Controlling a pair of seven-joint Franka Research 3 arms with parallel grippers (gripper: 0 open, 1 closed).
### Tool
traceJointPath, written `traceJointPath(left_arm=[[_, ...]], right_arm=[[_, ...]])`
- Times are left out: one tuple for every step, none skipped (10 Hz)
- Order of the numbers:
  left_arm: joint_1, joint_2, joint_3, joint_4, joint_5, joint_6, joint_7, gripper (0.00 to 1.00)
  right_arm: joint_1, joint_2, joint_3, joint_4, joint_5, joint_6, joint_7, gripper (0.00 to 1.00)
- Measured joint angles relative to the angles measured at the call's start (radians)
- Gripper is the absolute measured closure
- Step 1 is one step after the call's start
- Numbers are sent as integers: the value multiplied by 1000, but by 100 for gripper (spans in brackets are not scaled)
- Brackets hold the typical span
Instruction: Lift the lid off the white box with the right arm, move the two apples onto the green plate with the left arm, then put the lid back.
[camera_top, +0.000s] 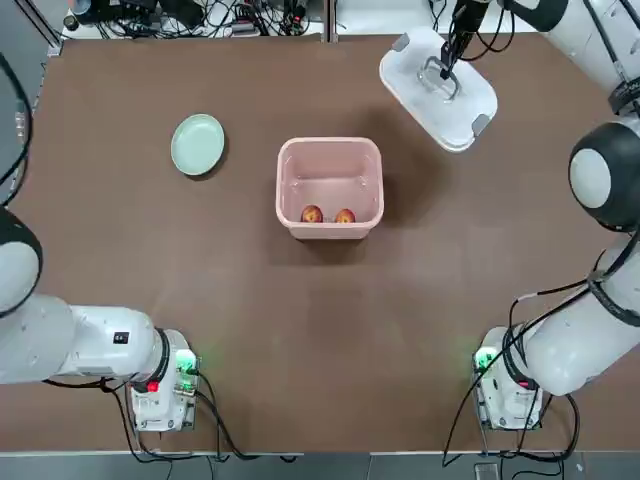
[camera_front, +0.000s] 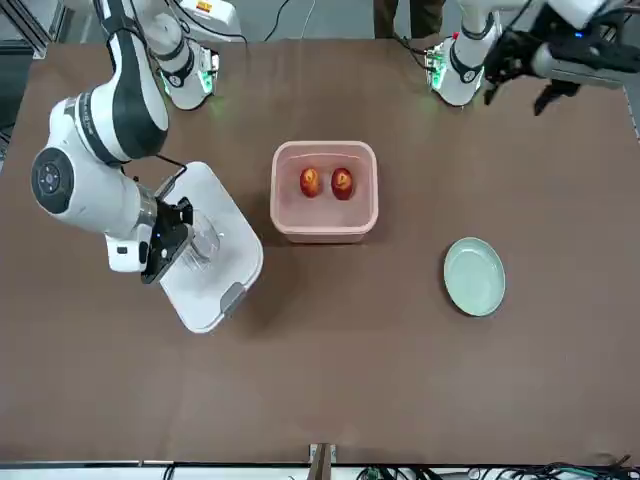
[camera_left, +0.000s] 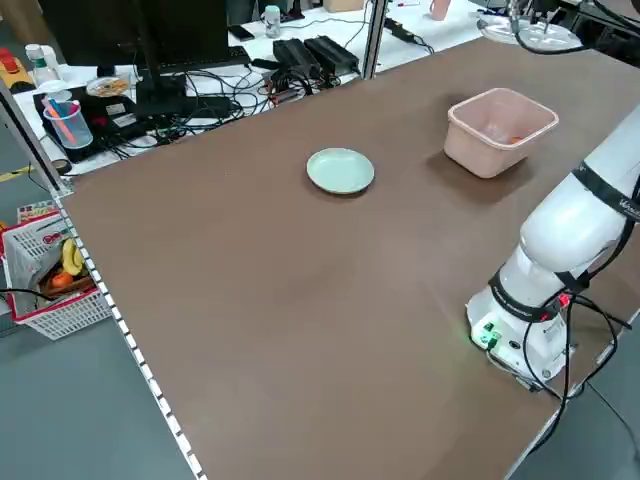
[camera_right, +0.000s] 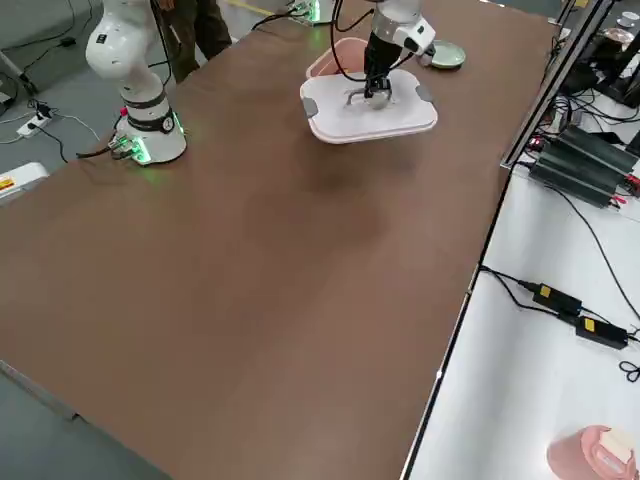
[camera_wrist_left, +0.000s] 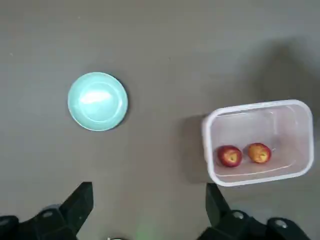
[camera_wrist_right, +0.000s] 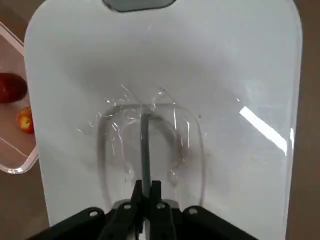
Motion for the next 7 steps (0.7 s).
traceJointPath(left_arm=[[-1,2,-63,-3,0,23,-57,1],[-2,10,-120,-11,2,58,-118,1],[-3,32,-177,-22,22,95,-173,0],[-4,70,-238,-32,66,135,-213,0],[-6,119,-293,-37,99,179,-269,0],[-21,174,-326,-41,116,221,-361,0],[-56,234,-336,-43,156,254,-450,0]], right_arm=[[-1,0,2,-1,0,-2,0,93],[-2,0,3,-1,1,-3,0,93],[-3,0,3,-1,1,-4,0,93],[-4,0,4,-2,1,-8,0,93],[-5,0,4,-2,1,-10,0,93],[-6,0,5,-2,1,-11,-1,93],[-7,0,5,-2,1,-11,-2,93]])
